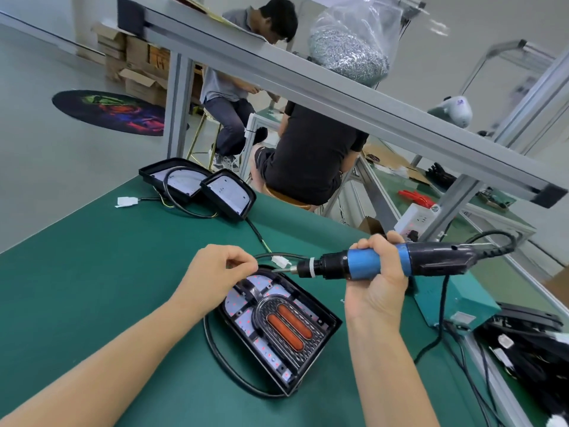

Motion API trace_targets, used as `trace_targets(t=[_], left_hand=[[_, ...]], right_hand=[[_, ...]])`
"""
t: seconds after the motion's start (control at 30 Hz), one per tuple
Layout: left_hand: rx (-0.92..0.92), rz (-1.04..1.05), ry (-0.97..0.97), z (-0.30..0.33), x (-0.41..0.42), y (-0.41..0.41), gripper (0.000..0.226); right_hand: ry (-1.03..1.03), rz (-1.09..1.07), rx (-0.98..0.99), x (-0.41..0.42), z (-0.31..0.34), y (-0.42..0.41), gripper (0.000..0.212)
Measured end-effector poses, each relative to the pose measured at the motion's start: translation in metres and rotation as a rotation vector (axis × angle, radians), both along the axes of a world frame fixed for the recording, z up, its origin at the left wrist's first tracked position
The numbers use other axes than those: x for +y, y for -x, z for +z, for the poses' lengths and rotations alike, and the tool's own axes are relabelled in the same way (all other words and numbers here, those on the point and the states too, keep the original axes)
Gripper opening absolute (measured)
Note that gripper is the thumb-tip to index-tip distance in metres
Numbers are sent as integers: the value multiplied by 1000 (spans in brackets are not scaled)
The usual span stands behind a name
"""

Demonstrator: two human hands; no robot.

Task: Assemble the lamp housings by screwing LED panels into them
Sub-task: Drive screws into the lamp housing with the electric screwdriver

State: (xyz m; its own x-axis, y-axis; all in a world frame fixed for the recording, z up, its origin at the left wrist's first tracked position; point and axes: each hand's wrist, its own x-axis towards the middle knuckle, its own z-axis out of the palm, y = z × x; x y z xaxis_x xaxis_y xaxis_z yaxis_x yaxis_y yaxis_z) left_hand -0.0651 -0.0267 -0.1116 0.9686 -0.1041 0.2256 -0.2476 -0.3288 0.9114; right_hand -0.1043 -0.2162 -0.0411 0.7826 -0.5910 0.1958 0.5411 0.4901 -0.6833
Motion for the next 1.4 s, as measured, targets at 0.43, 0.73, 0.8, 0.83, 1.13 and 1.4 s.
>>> trace_targets(t=[0.43,0.73,0.8,0.83,1.13,1.4], left_hand=[[-213,16,-389,-10,-16,-5,12],[-96,23,-494,0,-20,-10,16],[-87,22,-496,0,-21,-11,17],[-82,23,-493,0,-21,-11,17],[-53,20,-482,2,-20,-11,16],[-19,0,-476,3,-19,-13,15]], right_hand=[[340,-43,36,13,-11,-12,34],[360,-39,58,16,-15,-14,23],[368,-29,51,16,-15,-14,27],[366,-26,46,16,-15,-13,28],[340,-45,44,16,-14,-9,31],[-109,-116,1,-34,-12,18,19]])
